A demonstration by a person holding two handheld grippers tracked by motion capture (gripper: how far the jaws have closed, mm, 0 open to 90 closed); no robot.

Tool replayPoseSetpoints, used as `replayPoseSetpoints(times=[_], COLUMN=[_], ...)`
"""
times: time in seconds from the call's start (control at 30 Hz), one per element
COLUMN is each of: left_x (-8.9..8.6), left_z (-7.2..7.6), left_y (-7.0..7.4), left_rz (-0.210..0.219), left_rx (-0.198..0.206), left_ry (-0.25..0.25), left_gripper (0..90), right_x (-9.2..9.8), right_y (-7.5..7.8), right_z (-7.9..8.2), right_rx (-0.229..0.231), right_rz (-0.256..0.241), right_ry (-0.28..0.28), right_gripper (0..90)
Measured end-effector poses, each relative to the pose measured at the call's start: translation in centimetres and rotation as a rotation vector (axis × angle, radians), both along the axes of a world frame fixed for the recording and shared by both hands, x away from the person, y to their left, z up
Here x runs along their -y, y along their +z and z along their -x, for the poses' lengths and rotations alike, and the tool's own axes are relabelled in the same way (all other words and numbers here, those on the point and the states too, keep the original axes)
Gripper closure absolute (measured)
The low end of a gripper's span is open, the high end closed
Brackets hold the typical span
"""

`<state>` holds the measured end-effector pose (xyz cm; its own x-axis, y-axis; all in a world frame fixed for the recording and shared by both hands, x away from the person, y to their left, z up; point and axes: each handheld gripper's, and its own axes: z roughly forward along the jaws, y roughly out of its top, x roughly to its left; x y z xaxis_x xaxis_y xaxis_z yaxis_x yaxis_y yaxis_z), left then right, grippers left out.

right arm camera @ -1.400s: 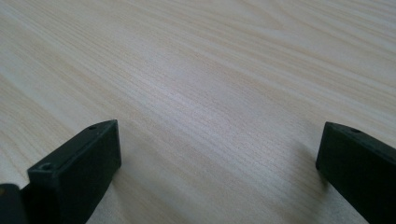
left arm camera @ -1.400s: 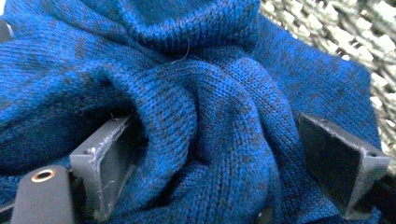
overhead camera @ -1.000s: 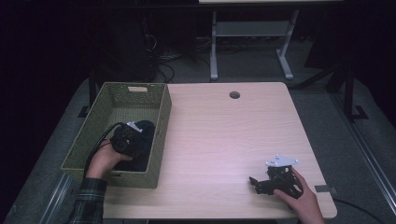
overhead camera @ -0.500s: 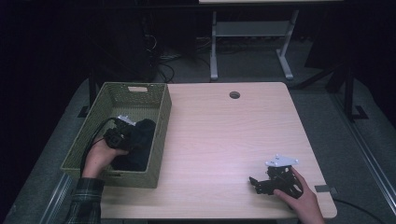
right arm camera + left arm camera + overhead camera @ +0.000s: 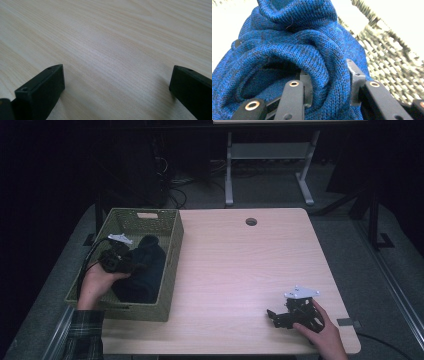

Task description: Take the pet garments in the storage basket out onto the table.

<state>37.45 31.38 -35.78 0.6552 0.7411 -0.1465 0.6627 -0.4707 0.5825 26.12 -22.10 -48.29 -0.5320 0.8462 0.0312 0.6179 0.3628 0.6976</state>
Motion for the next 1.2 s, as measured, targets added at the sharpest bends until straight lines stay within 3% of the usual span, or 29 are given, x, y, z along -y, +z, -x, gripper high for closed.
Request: replayPoseSetpoints(times=[0.4, 0.7, 0.8, 1.2], left_x=[-1.7, -1.9, -1.8, 0.6], left_z=[0.9, 1.3, 1.2, 0.4], left_y=[3.1, 5.7, 6.2, 8.4], left_rz=[0.114, 0.181, 0.200, 0.209], left_rx=[0.105, 0.189, 0.200, 0.222], left_ry=[0.034, 0.016, 0.006, -0.056], left_gripper=[66.2, 66.2, 66.3, 66.5], right_x=[0.0, 0.0, 0.0, 0.0], right_y=[0.0, 0.0, 0.0, 0.0], right_z=[0.0, 0.0, 0.0, -0.1], right_rx=[0.001, 0.001, 0.001, 0.001], right_rz=[0.000, 0.002, 0.002, 0.002], right_ry=[0.001, 0.002, 0.002, 0.003], right_gripper=[0.0, 0.0, 0.0, 0.0])
